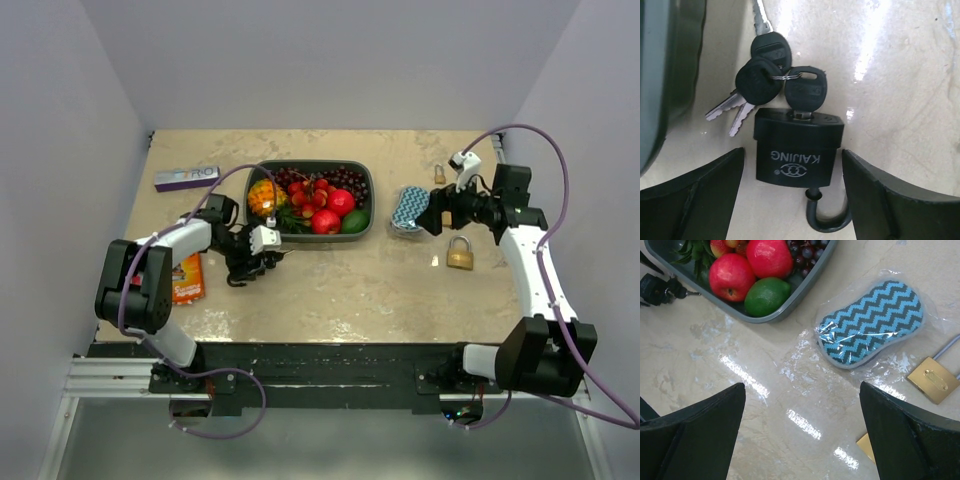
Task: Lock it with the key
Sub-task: Pick up the lock from the center of the board.
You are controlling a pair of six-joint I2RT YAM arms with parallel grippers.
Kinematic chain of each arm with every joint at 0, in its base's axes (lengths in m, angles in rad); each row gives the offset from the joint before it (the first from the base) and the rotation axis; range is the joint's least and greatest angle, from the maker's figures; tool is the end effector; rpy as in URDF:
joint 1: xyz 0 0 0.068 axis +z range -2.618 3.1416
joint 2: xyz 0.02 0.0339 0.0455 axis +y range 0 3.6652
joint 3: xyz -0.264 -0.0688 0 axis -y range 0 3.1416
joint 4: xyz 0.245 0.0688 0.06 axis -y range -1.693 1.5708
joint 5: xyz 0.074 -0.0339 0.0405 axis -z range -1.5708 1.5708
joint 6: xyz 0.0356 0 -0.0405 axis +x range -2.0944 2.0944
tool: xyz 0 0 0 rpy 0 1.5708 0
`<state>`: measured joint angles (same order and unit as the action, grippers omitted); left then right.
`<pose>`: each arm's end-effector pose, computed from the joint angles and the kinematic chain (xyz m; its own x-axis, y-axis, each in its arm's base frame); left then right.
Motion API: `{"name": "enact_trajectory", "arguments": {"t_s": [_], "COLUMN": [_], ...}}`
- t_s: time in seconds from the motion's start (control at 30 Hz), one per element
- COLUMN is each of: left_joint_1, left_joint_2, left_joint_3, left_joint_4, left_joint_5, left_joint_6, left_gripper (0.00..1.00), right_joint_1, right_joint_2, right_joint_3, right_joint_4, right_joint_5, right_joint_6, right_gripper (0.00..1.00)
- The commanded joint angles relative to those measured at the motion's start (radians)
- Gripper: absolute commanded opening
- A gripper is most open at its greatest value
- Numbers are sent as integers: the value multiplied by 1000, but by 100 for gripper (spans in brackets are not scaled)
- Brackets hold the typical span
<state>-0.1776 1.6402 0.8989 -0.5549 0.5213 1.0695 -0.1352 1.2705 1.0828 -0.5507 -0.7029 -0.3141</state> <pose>0.2803 -0.0683 0.1547 -0.2044 0.8093 -0.5507 0.9683 0.2496 0.0074 0.2693 -0.0134 0.3108 -0.5198 -0.1672 -0.8378 -0.5588 0.8083 0.1853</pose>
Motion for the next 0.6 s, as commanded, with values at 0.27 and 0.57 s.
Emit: {"name": "enact_trajectory", "arguments": {"t_s": [0.27, 0.57], "left_joint_1": [14, -202], "left_joint_2": [0, -112], "left_joint_3": [17, 127], "left_joint_4": [-39, -142], "left_joint_5": [63, 232], "left_joint_6": [58, -166], "left_gripper": [42, 0], "right_joint_1": [63, 187], "right_joint_2": [-60, -106], "right_joint_3": [14, -15], "right_joint_4": [15, 28], "right_joint_5": [-38, -93], "right_joint_6": [-48, -127], "right_gripper": [99, 99]}}
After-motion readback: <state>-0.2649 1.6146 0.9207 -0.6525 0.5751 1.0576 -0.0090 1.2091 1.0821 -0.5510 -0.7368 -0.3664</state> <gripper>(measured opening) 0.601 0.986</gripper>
